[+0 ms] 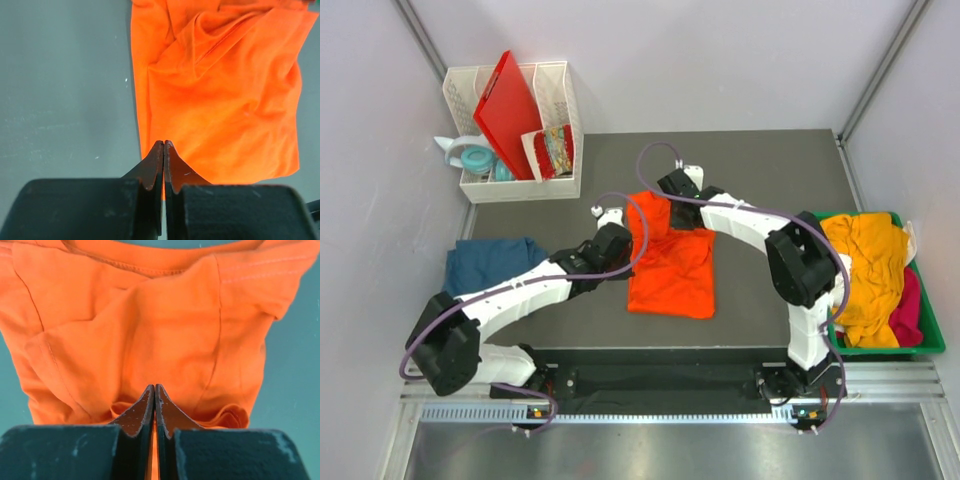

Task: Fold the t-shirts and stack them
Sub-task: Fold the folded rectangular tshirt in 1/3 of the way, then grab one side of the 2/3 rectangular tshirt with both arms

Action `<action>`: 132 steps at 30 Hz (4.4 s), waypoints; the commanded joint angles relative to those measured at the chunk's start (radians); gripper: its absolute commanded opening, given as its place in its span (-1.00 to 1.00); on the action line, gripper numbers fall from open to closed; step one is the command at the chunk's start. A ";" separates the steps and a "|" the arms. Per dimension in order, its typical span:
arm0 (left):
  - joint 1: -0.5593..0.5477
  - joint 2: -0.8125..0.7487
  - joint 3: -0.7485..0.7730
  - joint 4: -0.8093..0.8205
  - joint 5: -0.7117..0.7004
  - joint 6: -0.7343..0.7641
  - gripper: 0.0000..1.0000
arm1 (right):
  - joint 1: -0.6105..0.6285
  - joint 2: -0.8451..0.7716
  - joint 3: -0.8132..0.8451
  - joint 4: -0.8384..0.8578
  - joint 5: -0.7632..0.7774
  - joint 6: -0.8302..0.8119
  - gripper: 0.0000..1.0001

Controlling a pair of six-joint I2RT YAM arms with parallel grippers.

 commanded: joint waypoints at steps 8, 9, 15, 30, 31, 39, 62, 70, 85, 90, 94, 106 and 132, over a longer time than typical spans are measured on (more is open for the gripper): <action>-0.001 0.025 -0.020 0.155 0.078 0.064 -1.00 | -0.007 -0.203 -0.039 0.105 0.081 -0.023 -0.92; -0.001 0.053 -0.015 0.193 0.088 0.078 -1.00 | -0.003 -0.240 -0.055 0.102 0.087 -0.026 -0.85; 0.002 0.298 0.101 0.218 0.118 0.139 -1.00 | 0.020 -0.413 -0.111 -0.016 0.081 -0.015 -0.10; 0.059 0.503 0.287 0.234 0.109 0.104 -1.00 | 0.097 -0.622 -0.342 -0.065 0.104 0.054 -0.13; 0.074 0.507 0.295 0.227 0.101 0.101 -1.00 | 0.098 -0.624 -0.348 -0.063 0.098 0.059 -0.13; 0.139 0.522 0.332 0.231 0.073 0.092 -1.00 | 0.114 -0.619 -0.380 -0.059 0.086 0.068 -0.14; 0.087 0.023 -0.010 0.100 0.136 -0.002 0.04 | 0.207 -0.819 -0.799 -0.065 0.029 0.313 0.19; 0.051 -0.091 -0.176 0.071 0.104 -0.089 0.06 | 0.308 -0.724 -0.853 0.012 0.024 0.410 0.21; 0.033 -0.186 -0.179 0.020 0.040 -0.083 0.09 | 0.361 -0.549 -0.828 0.021 0.015 0.480 0.05; 0.033 -0.168 -0.165 0.017 0.039 -0.065 0.09 | 0.365 -0.552 -0.859 -0.008 0.000 0.533 -0.24; 0.031 -0.146 -0.151 0.017 0.044 -0.063 0.08 | 0.370 -0.555 -0.874 -0.040 -0.008 0.559 -0.59; -0.085 -0.082 -0.122 0.008 0.004 -0.094 0.13 | 0.405 -0.547 -0.847 -0.085 0.000 0.577 -1.00; -0.119 0.113 -0.167 -0.038 0.095 -0.169 0.00 | 0.411 -0.536 -0.840 -0.085 -0.008 0.543 -1.00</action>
